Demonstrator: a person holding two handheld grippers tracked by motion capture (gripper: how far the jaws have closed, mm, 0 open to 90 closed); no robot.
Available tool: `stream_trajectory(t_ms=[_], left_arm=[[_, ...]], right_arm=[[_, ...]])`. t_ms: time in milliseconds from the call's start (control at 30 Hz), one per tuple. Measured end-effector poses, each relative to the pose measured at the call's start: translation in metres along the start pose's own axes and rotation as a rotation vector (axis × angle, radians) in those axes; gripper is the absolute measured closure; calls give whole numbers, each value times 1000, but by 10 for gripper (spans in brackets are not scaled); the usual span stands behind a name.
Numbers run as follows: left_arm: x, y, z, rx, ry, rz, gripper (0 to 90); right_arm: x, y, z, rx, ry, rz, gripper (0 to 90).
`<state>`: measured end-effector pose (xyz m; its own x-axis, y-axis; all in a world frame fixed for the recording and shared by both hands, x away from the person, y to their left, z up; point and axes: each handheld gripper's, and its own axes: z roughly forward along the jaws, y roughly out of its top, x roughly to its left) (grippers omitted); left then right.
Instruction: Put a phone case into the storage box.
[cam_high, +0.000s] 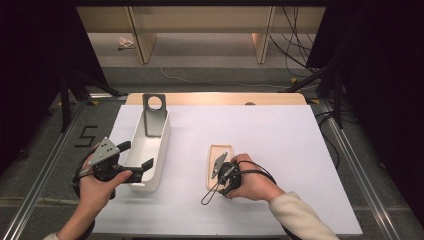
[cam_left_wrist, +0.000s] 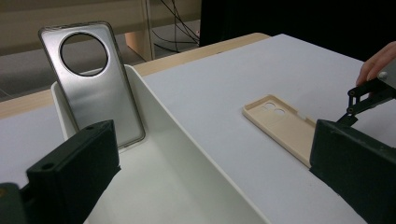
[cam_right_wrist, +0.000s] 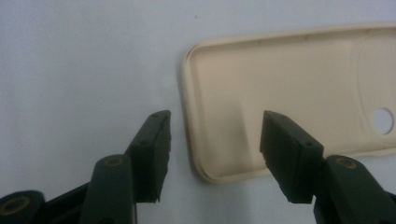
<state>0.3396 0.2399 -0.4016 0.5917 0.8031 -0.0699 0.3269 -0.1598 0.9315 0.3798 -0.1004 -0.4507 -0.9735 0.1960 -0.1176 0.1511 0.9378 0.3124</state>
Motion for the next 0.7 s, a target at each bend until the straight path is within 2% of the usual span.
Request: stream_trajectory(t_ms=[300, 467, 700], left_arm=[[1, 0, 0, -2, 2, -3, 7], [0, 0, 0, -2, 0, -1, 8], [1, 0, 0, -1, 1, -2, 8]], right_arm=[[0, 5, 2, 29, -8, -15, 381], [-1, 7, 3, 50, -21, -51, 378], [-1, 12, 6, 82, -27, -74, 384]])
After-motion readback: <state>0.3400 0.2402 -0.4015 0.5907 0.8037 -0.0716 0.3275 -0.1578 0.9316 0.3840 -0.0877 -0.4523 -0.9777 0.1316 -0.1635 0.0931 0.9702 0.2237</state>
